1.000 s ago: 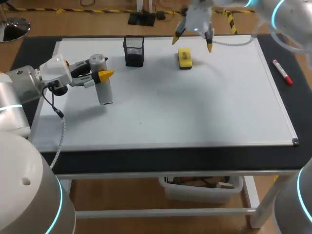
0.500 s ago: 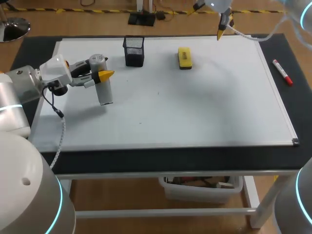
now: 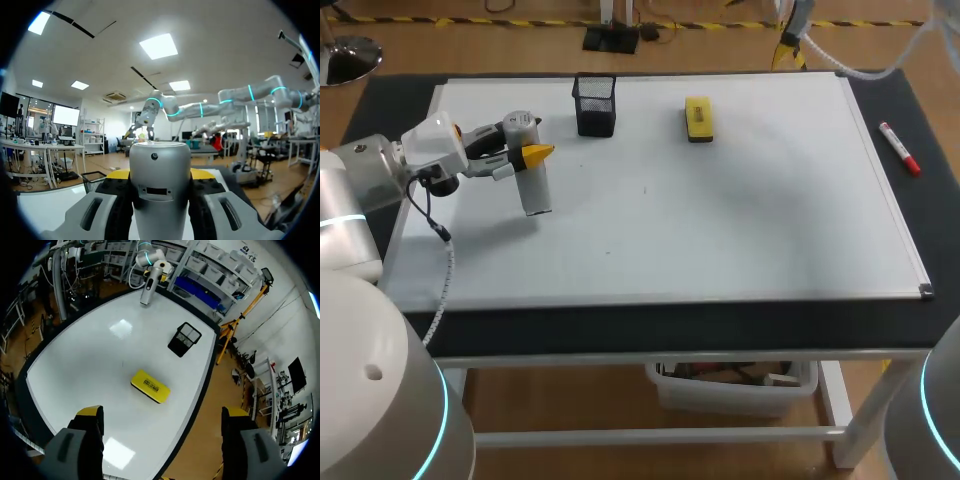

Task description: Pick up the inspection probe, press it on each red-marked spot on the whiteboard one by one, put down the probe, pick up the eraser, and wipe off all the red marks.

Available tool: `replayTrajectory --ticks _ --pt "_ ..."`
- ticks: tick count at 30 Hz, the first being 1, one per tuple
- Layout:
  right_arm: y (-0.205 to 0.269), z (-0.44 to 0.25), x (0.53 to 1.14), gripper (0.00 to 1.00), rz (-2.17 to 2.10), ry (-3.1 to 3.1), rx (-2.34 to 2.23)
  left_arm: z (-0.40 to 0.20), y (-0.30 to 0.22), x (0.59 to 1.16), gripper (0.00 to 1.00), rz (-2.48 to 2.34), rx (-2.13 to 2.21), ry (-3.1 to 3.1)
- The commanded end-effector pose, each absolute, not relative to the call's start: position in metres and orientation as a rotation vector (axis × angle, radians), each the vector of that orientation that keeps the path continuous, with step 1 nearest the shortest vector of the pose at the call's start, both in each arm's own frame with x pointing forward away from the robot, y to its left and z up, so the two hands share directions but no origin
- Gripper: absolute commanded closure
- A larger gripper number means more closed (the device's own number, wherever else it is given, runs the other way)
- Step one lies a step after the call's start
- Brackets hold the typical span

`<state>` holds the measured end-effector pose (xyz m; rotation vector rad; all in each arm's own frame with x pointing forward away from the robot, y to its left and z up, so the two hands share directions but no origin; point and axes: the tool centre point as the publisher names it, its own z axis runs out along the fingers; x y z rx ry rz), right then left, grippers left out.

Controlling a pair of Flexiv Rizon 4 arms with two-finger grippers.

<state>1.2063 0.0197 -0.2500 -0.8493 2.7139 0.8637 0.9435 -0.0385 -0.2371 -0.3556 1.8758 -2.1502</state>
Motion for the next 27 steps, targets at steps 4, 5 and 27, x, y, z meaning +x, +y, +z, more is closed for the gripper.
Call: replayTrajectory --ticks 4,5,27 --pt "0.006 -0.233 1.219 0.00 0.937 2.741 -0.849 -0.237 -0.038 0.944 1.00 -2.153 -0.355 1.875" --pt "0.006 -0.231 1.219 0.00 0.944 2.755 -0.858 -0.237 -0.038 0.944 1.00 -2.153 -0.355 1.875" --pt "0.005 -0.228 1.220 0.00 0.950 2.765 -0.882 -0.203 -0.048 0.985 1.00 -2.118 -0.269 1.916"
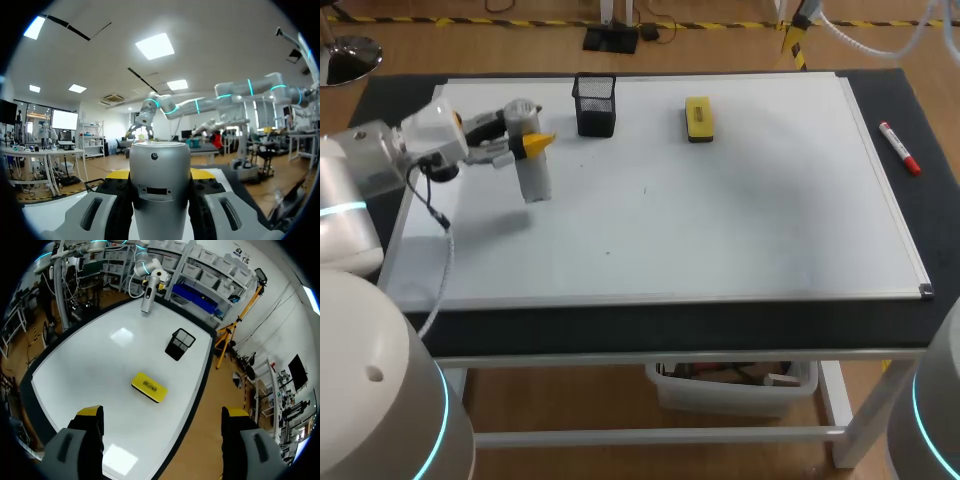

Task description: Pick up the inspection probe, press it on each red-marked spot on the whiteboard one by one, put down the probe, pick up the eraser, and wipe off all the red marks.

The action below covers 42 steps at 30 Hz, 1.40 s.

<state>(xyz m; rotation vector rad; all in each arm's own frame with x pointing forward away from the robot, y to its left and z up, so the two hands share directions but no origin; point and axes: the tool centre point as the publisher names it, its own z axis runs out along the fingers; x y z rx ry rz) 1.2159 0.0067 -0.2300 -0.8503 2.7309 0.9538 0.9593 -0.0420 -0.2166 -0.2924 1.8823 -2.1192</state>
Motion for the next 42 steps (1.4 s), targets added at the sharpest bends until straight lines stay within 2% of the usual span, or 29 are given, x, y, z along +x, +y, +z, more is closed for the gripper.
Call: replayTrajectory --ticks 1,27,42 --pt "0.005 -0.228 1.220 0.00 0.950 2.765 -0.882 -0.200 -0.050 0.991 1.00 -2.119 -0.257 1.920" --pt "0.005 -0.228 1.220 0.00 0.950 2.765 -0.882 -0.137 -0.102 1.086 1.00 -2.194 0.052 1.938" --pt "0.005 -0.228 1.220 0.00 0.950 2.765 -0.882 -0.147 -0.124 1.150 1.00 -2.278 0.121 2.010"
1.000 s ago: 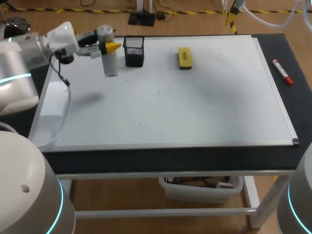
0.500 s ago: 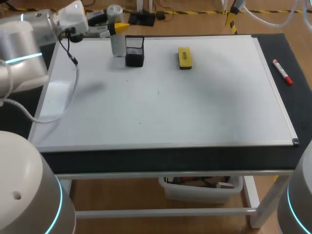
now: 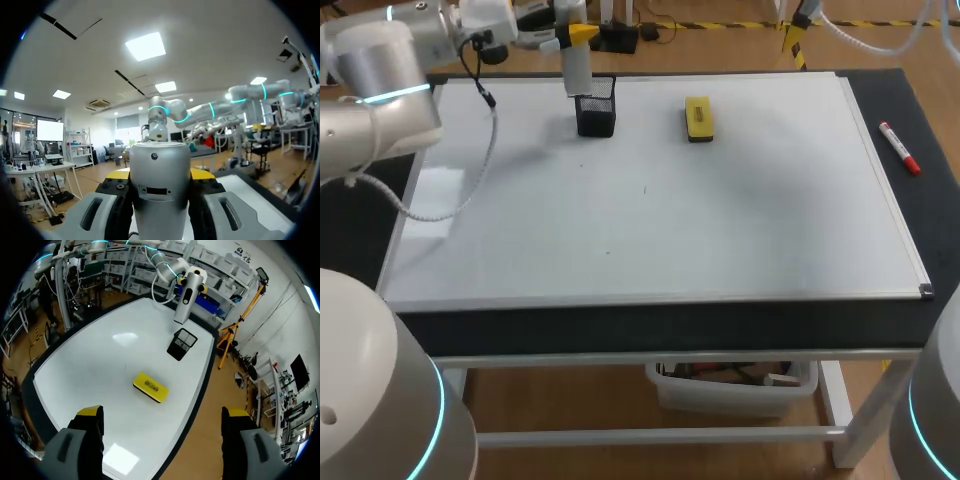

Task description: Pick up the inspection probe, press it on each red-marked spot on the whiteboard one by one, put down the probe, pick up the eraser, and wipe off all the red marks.

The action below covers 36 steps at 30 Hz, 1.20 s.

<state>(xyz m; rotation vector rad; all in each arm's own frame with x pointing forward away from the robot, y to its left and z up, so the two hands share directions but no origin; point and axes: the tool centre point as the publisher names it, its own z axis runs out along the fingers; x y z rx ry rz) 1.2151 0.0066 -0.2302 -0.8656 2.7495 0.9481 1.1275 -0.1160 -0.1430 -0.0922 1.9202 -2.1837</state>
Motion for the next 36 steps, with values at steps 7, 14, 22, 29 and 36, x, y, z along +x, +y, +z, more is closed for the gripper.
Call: replayTrajectory --ticks 7,14,22,29,36 --pt "0.005 -0.228 1.220 0.00 0.950 2.765 -0.882 -0.149 -0.130 1.162 1.00 -2.304 0.150 2.020" --pt "0.005 -0.228 1.220 0.00 0.950 2.765 -0.882 -0.153 -0.134 1.165 1.00 -2.312 0.165 2.054" --pt "0.005 -0.228 1.220 0.00 0.950 2.765 -0.882 -0.164 -0.138 1.167 1.00 -2.330 0.163 2.071" --pt "0.005 -0.228 1.220 0.00 0.950 2.765 -0.882 -0.171 -0.142 1.167 1.00 -2.349 0.168 2.073" --pt "0.005 -0.228 1.220 0.00 0.950 2.765 -0.882 -0.180 -0.144 1.169 1.00 -2.365 0.160 2.072"
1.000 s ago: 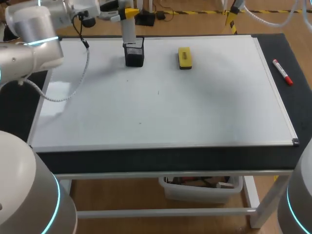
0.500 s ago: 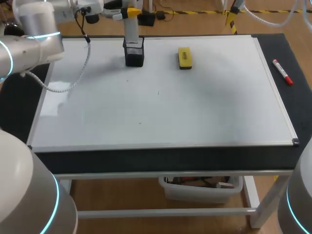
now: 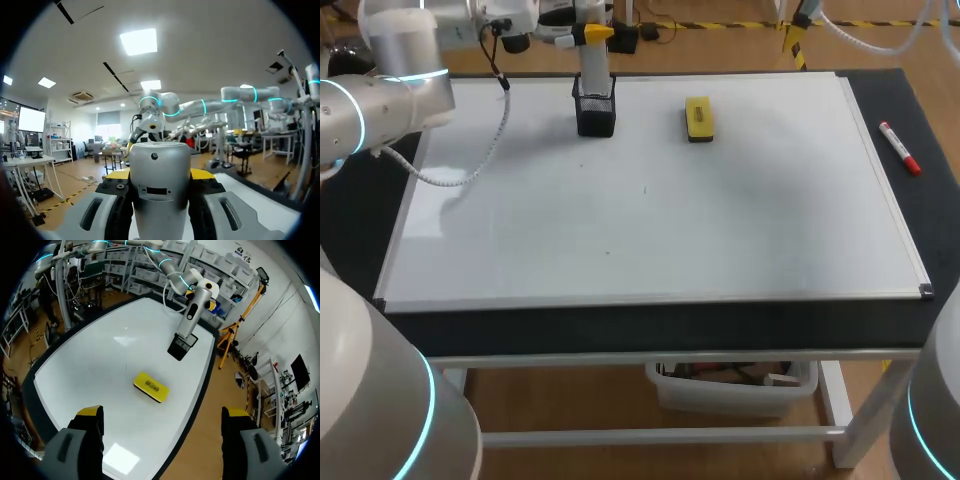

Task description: Pick up the inspection probe, press it on each red-marked spot on the whiteboard one by one, put down the probe, pick up the eraser, and wipe off all the red marks.

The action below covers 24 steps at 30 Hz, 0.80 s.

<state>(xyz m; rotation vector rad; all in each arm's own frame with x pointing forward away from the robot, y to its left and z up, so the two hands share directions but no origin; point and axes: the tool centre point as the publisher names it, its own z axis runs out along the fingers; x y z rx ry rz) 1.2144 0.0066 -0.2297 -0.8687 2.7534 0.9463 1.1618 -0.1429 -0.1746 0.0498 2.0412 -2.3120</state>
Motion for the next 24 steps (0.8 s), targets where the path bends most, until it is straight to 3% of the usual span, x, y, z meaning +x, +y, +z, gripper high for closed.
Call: replayTrajectory --ticks 1,24 --pt "0.005 -0.228 1.220 0.00 0.950 2.765 -0.882 -0.181 -0.144 1.169 1.00 -2.365 0.160 2.073" --pt "0.005 -0.228 1.220 0.00 0.950 2.765 -0.882 -0.217 -0.143 1.178 1.00 -2.349 0.155 2.060"
